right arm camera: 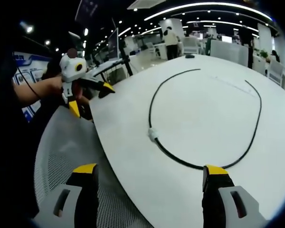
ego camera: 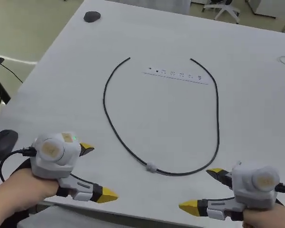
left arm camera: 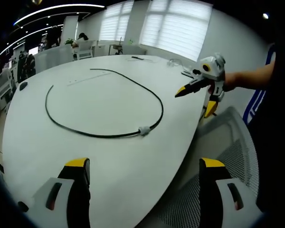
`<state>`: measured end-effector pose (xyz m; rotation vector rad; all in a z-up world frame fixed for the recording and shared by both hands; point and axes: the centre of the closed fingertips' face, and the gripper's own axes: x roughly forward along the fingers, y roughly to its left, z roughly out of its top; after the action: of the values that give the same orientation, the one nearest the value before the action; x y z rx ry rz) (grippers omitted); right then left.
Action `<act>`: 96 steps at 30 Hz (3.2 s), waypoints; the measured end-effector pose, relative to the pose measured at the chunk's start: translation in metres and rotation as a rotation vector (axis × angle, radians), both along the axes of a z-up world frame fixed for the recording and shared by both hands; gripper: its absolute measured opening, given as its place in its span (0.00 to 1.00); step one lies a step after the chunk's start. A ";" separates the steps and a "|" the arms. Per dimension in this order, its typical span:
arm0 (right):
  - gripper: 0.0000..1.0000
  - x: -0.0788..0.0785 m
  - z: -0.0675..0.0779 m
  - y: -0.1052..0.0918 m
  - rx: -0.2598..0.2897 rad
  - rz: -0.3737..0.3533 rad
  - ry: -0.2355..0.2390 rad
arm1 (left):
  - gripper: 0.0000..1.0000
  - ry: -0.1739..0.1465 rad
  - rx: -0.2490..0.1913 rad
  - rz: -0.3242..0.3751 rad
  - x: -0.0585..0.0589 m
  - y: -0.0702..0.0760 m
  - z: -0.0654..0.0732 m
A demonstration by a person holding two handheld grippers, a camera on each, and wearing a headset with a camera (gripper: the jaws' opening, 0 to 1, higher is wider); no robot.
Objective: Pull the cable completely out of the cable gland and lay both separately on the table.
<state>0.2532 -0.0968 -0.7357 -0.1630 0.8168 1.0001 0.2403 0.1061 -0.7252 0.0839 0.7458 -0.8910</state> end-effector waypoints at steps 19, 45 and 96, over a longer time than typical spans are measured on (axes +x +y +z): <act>0.59 0.040 -0.016 0.048 -0.129 0.051 -0.043 | 0.91 0.074 -0.040 -0.073 -0.013 0.004 -0.011; 0.30 0.054 -0.070 0.086 -0.252 0.237 0.042 | 0.90 0.088 -0.038 -0.048 -0.008 0.014 -0.015; 0.07 0.027 -0.044 0.115 -0.303 0.406 0.084 | 0.84 0.065 -0.029 -0.087 -0.010 0.006 -0.010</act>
<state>0.2799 0.0178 -0.7799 -0.5677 1.0345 1.2639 0.2307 0.1125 -0.7350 0.0624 0.7940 -0.9908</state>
